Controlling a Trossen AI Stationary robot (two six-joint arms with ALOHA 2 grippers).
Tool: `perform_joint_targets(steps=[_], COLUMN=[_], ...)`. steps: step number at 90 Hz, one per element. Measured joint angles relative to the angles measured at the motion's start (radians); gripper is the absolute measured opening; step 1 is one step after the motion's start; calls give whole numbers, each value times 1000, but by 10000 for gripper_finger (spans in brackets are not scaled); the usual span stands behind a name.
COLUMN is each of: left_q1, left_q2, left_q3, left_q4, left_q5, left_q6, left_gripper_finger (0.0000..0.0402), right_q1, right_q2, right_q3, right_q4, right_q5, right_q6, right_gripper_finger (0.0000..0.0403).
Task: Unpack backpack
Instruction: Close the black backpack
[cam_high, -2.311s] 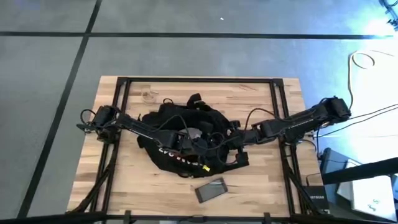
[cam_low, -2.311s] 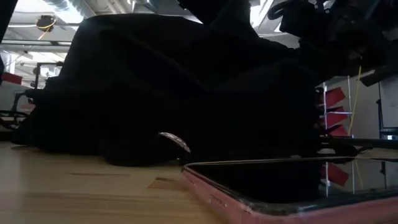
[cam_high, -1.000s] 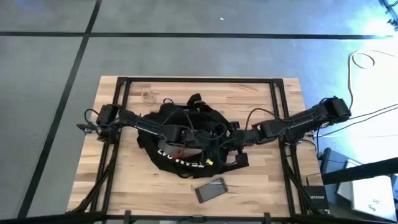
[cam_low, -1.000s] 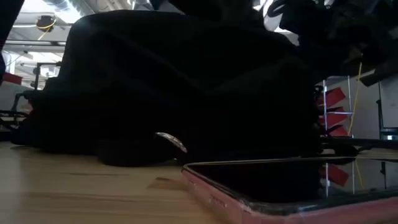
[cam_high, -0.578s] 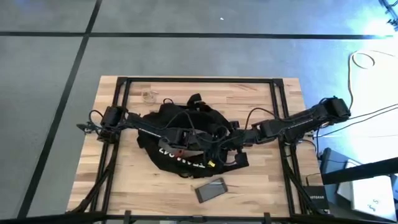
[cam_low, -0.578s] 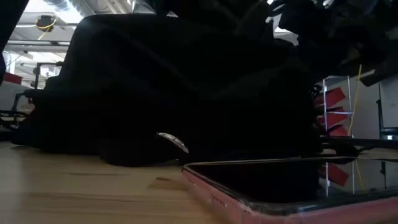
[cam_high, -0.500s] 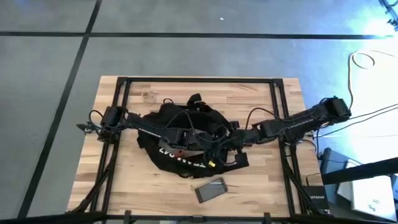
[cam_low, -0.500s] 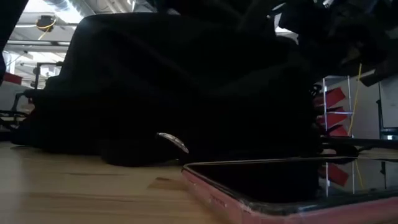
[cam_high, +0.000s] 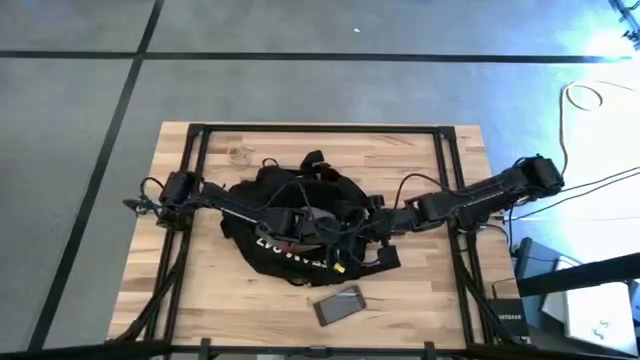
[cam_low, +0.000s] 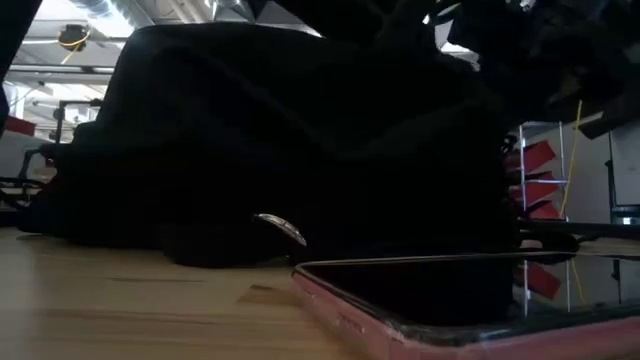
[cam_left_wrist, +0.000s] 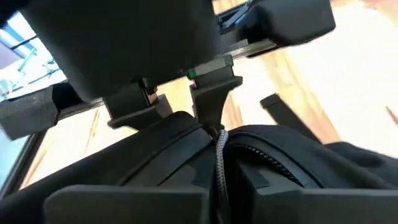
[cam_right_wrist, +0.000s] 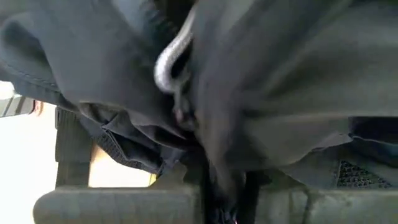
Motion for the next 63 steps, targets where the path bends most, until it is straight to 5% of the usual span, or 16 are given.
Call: perform_joint_targets(steps=[63], left_q1=[0], left_q2=[-106], left_q3=[-1], left_q4=[-164], left_q5=[-80], left_q6=[-31], left_gripper_finger=[2], right_q1=[0], right_q2=[0], right_q3=[1], right_q4=[-12], right_q5=[-16], right_q6=[-7], right_gripper_finger=[18])
